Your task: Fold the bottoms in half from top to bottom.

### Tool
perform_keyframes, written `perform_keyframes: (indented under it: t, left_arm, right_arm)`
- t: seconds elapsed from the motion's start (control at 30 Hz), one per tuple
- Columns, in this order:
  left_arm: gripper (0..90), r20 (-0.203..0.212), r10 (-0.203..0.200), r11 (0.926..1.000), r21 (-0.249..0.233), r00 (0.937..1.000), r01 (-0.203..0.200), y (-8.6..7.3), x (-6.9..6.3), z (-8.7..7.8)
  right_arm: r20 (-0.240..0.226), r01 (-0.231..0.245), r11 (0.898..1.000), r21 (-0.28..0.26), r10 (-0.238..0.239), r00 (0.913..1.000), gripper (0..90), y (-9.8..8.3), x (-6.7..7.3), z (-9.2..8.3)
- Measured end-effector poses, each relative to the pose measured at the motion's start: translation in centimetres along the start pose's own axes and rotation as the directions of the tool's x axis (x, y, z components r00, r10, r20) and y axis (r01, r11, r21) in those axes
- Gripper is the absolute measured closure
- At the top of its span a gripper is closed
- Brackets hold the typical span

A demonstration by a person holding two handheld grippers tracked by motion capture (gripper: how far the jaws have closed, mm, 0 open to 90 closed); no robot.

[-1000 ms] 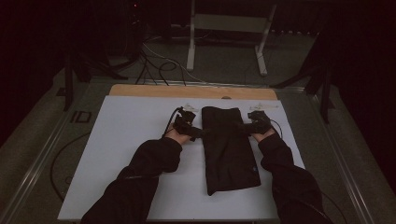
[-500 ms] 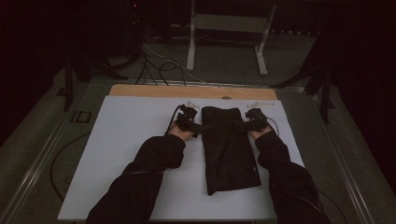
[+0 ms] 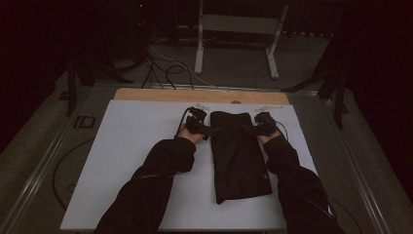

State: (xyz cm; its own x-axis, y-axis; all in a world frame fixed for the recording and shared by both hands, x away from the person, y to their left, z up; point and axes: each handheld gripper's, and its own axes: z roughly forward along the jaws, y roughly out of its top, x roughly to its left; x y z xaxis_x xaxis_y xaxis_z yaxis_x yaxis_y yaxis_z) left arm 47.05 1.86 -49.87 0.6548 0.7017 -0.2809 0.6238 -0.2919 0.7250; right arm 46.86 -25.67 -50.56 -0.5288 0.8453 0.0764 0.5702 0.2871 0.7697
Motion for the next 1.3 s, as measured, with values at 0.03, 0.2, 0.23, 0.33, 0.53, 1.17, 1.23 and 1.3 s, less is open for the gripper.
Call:
perform_keyframes:
  t: [0.03, 0.2, 0.23, 0.33, 0.53, 1.17, 1.23, 1.3]
  left_arm:
    - [1.5, 0.002, -0.004, 1.0000, -0.001, 1.0000, 0.004, 0.0, 0.1, 0.1]
    - [2.1, 0.014, 0.003, 0.9996, -0.029, 0.9999, -0.002, 0.0, 0.4, 0.6]
    - [2.2, 0.009, -0.009, 0.9996, -0.027, 0.9999, 0.009, 0.0, 0.5, 0.7]
    - [2.2, 0.027, -0.038, 0.9990, -0.022, 0.9989, 0.039, 0.0, 0.7, 0.8]
    - [2.2, 0.021, -0.059, 0.9960, 0.068, 0.9980, 0.057, 0.2, 1.2, 1.4]
    - [19.4, 0.003, -0.095, 0.9925, 0.077, 0.9954, 0.095, 0.1, 1.7, 2.3]
    - [23.6, -0.002, -0.090, 0.9926, 0.082, 0.9960, 0.090, 0.1, 1.7, 2.2]
    - [26.1, -0.003, -0.097, 0.9917, 0.085, 0.9953, 0.097, 0.1, 1.8, 2.3]
  right_arm:
    - [0.001, 0.001, 1.000, 0.006, -0.001, 1.0000, 14.5, 0.0, -0.1, 0.1]
    - [0.008, -0.010, 1.000, 0.012, 0.009, 0.9999, 14.2, 0.0, -0.4, 0.5]
    - [0.014, -0.015, 1.000, 0.017, 0.015, 0.9998, 14.2, 0.0, -0.4, 0.6]
    - [0.007, -0.015, 1.000, 0.016, 0.015, 0.9999, 14.1, 0.0, -0.5, 0.8]
    - [0.032, -0.024, 0.999, 0.031, 0.023, 0.9992, 13.9, 0.3, -0.7, 1.4]
    - [0.020, -0.074, 0.992, 0.102, 0.073, 0.9972, 16.1, 0.5, -1.6, 2.3]
    - [0.025, -0.078, 0.991, 0.104, 0.076, 0.9968, 17.8, 0.4, -1.6, 2.4]
    - [0.028, -0.080, 0.991, 0.106, 0.077, 0.9966, 18.1, 0.4, -1.6, 2.4]
